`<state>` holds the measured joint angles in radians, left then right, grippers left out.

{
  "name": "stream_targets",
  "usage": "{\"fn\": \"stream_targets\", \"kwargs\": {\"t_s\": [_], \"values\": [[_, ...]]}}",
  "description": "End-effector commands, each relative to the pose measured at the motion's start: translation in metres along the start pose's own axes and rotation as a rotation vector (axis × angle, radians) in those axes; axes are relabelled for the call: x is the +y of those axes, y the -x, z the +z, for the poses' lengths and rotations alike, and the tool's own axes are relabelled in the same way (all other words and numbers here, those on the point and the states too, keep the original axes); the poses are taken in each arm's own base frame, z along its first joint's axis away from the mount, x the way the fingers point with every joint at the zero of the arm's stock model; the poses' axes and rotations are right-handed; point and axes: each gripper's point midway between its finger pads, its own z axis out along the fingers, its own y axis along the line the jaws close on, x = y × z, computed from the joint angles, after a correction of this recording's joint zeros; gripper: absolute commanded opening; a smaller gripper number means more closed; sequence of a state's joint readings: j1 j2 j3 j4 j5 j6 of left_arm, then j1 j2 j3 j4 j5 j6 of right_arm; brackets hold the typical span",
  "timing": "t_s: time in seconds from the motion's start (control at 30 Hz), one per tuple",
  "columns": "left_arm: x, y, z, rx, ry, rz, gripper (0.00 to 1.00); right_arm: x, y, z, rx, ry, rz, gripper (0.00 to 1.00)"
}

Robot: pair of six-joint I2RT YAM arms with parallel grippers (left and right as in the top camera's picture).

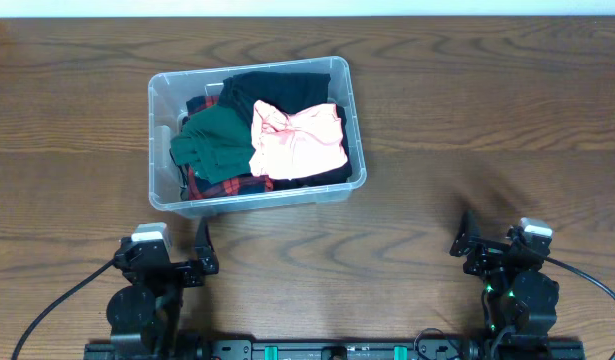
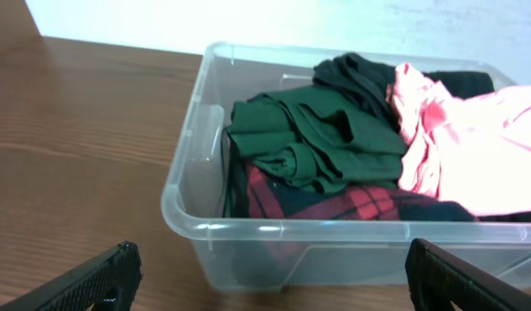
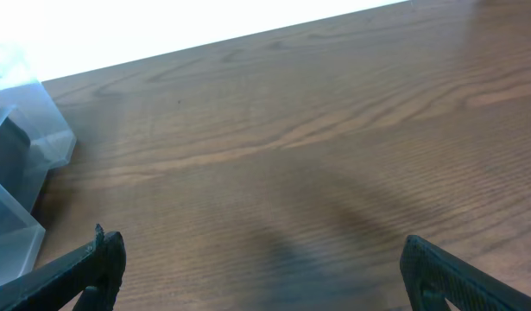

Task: Pack container

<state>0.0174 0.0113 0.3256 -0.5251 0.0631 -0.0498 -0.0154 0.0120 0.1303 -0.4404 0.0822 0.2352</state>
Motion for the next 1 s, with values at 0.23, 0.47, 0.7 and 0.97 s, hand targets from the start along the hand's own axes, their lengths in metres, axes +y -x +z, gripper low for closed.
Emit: {"fn": "stream_targets", "kwargs": {"t_s": [0.23, 0.47, 0.7, 0.97], "values": [[-0.004, -0.020, 0.014, 0.022, -0.033, 0.013, 0.98, -0.002, 0.001, 0.000, -0.007, -0.011, 0.017, 0.99], [-0.001, -0.044, 0.024, 0.074, -0.027, 0.012, 0.98, -0.002, 0.001, 0.000, -0.007, -0.011, 0.017, 0.99], [0.001, -0.058, 0.033, 0.085, -0.026, 0.012, 0.98, -0.002, 0.001, 0.000, -0.007, -0.011, 0.017, 0.99], [0.002, -0.058, 0.034, 0.080, -0.022, 0.016, 0.98, -0.002, 0.001, 0.000, -0.007, -0.011, 0.017, 0.99]]}}
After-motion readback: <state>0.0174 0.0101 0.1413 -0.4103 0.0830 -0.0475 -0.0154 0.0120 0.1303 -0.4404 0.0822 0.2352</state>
